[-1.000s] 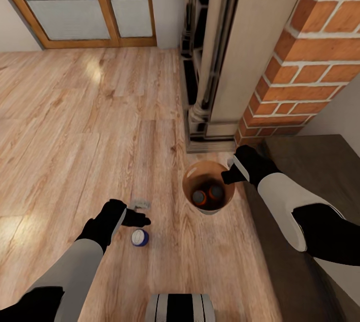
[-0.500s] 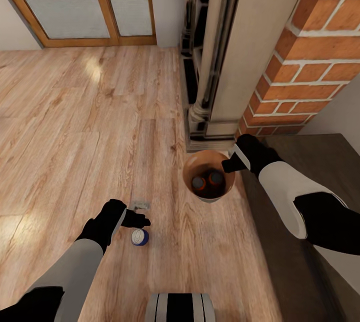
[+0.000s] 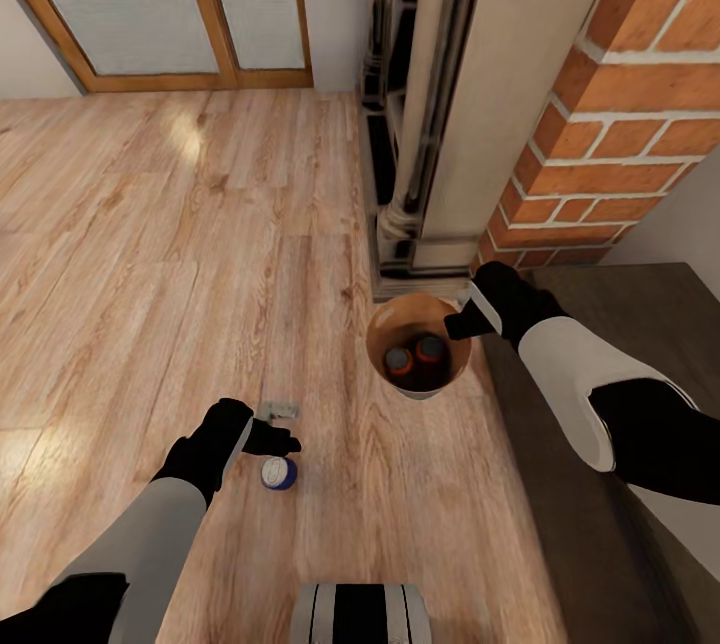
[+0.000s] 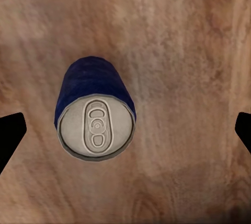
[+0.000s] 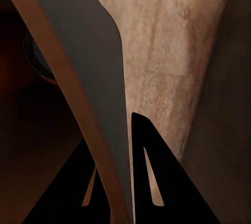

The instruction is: Put the three can of soda from the living room inside the tash can in the kitchen.

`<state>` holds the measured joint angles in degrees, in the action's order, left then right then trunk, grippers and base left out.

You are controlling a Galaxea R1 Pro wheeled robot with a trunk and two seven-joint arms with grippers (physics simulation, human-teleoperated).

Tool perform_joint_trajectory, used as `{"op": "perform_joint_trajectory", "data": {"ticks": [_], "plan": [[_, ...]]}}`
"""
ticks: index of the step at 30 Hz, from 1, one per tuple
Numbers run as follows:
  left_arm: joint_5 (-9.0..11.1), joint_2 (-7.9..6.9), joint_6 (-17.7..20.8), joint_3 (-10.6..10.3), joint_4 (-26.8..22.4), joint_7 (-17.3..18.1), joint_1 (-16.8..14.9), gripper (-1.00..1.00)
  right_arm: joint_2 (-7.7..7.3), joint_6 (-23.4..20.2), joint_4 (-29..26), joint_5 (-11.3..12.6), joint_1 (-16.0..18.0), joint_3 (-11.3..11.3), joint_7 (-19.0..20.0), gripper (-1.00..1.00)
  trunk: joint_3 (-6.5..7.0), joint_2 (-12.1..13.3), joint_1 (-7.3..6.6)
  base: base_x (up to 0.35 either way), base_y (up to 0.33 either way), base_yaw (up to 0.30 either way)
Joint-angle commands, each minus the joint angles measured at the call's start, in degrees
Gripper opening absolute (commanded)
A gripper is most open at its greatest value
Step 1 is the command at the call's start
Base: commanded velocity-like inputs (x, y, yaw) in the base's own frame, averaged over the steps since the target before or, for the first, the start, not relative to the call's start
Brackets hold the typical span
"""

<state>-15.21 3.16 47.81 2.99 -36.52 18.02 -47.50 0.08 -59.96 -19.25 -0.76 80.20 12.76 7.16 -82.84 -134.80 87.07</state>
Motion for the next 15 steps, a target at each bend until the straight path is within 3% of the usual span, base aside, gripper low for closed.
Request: {"op": "perform_joint_trajectory", "data": {"ticks": [1, 11, 15], "plan": [[0.0, 0.00, 0.0, 0.0, 0.0, 0.0, 0.0, 1.00, 0.01, 0.0, 0.0, 1.0, 0.0, -0.2, 0.3, -1.00, -0.18, -0.4, 0.21, 0.000, 0.000, 0.000], [0.0, -0.01, 0.0, 0.0, 0.0, 0.0, 0.0, 1.00, 0.05, 0.0, 0.0, 1.1, 0.0, -0.1, 0.3, -1.00, -1.97, -4.4, 2.41, 0.000, 0.000, 0.000], [0.0, 0.00, 0.0, 0.0, 0.0, 0.0, 0.0, 1.00, 0.07, 0.0, 0.0, 1.1, 0.0, -0.1, 0.3, -1.00, -2.00, -4.4, 2.41, 0.000, 0.000, 0.000]]}}
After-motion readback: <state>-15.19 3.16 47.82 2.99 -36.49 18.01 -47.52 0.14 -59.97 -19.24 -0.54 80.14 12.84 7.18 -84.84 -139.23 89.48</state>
